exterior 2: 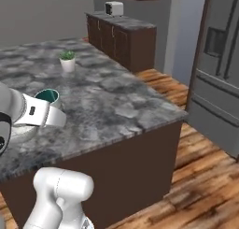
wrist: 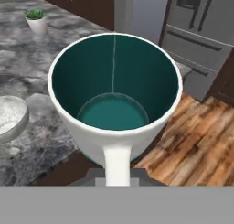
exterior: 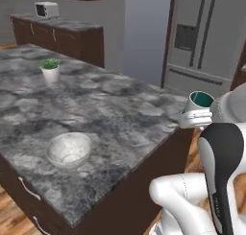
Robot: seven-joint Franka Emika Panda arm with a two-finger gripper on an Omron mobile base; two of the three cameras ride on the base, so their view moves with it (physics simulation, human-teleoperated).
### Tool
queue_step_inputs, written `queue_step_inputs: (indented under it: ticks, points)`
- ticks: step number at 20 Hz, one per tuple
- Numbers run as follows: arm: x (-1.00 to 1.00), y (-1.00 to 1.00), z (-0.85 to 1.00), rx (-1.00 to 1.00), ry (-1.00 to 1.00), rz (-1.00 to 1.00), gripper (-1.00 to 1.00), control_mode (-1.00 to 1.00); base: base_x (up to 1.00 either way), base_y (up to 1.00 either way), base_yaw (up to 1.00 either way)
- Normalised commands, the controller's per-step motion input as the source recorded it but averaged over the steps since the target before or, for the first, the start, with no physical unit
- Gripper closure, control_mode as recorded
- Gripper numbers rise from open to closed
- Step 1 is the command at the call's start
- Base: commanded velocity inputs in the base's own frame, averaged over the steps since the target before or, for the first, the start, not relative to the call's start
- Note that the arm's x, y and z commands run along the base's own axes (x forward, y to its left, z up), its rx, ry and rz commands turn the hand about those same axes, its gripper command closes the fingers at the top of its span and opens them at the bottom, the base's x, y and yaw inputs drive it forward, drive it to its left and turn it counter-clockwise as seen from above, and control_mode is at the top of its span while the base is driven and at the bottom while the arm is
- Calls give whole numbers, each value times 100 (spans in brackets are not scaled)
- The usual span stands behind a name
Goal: Clear the mugs and bowl far away from the sink.
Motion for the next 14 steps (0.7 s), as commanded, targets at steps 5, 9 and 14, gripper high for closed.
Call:
queue_step_inputs:
  ticks: [5,9,14]
  points:
    - [0,0,0,0,0,0,100,100,69,-12,81]
    - [0,0,0,0,0,0,100,100,79,-27,45]
    - [0,0,0,0,0,0,100,100,76,-42,9]
